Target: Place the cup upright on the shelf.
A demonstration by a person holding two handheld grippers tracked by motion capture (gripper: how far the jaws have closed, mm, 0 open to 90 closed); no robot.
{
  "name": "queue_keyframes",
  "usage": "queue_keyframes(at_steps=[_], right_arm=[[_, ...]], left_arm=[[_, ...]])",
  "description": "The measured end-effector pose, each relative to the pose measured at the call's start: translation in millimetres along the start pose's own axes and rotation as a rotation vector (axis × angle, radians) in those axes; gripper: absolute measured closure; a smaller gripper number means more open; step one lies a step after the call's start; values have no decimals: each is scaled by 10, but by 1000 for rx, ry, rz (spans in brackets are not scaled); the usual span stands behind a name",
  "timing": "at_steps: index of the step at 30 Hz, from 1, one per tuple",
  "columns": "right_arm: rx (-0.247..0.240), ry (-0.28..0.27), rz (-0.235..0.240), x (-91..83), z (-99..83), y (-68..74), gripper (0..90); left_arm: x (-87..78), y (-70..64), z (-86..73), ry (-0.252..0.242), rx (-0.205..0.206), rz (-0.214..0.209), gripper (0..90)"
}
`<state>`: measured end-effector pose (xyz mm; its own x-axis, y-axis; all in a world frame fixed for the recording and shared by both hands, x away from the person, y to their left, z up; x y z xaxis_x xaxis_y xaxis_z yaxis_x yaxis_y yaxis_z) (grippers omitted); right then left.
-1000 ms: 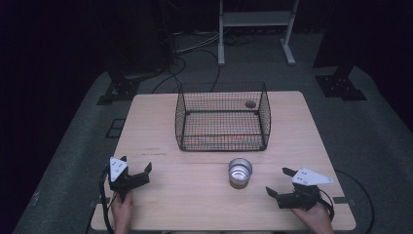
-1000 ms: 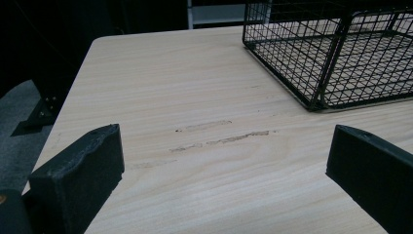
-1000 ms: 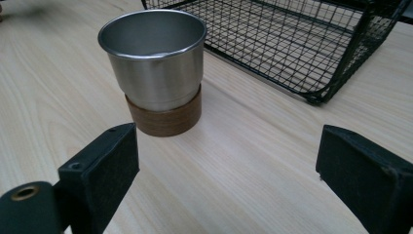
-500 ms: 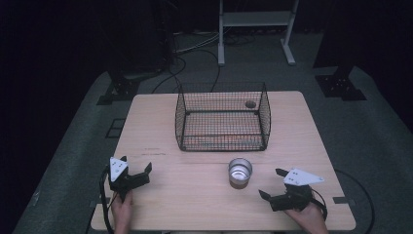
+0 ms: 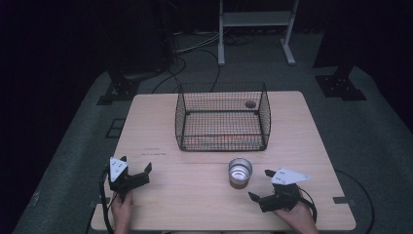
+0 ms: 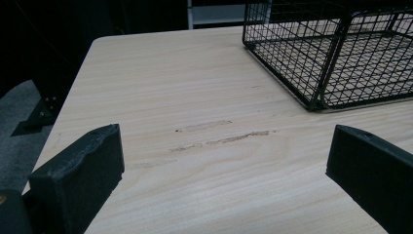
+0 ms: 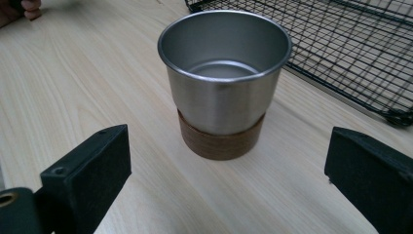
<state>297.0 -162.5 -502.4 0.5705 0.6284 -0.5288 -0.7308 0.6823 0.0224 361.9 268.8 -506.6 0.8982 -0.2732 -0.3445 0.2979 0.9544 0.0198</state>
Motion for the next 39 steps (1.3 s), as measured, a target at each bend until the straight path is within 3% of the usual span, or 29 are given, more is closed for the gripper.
queue_keyframes(at_steps=[15, 39], right_arm=[[-25, 48, -29, 215, 94, 30, 25], [-18, 79, -56, 465, 200, 11, 18]], left_arm=[[-1, 1, 0, 0, -1, -1, 0], [-2, 1, 1, -2, -2, -1, 0]])
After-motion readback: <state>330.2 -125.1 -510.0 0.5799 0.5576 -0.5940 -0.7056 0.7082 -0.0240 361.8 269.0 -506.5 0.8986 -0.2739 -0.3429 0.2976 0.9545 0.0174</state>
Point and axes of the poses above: each handheld gripper's, and its own axes: x roughly forward along the jaws, z roughly out of its top, y roughly to its left, the point moved 7 cm from there along x, roughly forward along the jaws, and after that the axes turned 1 degree about -z, right-handed, at the moved point
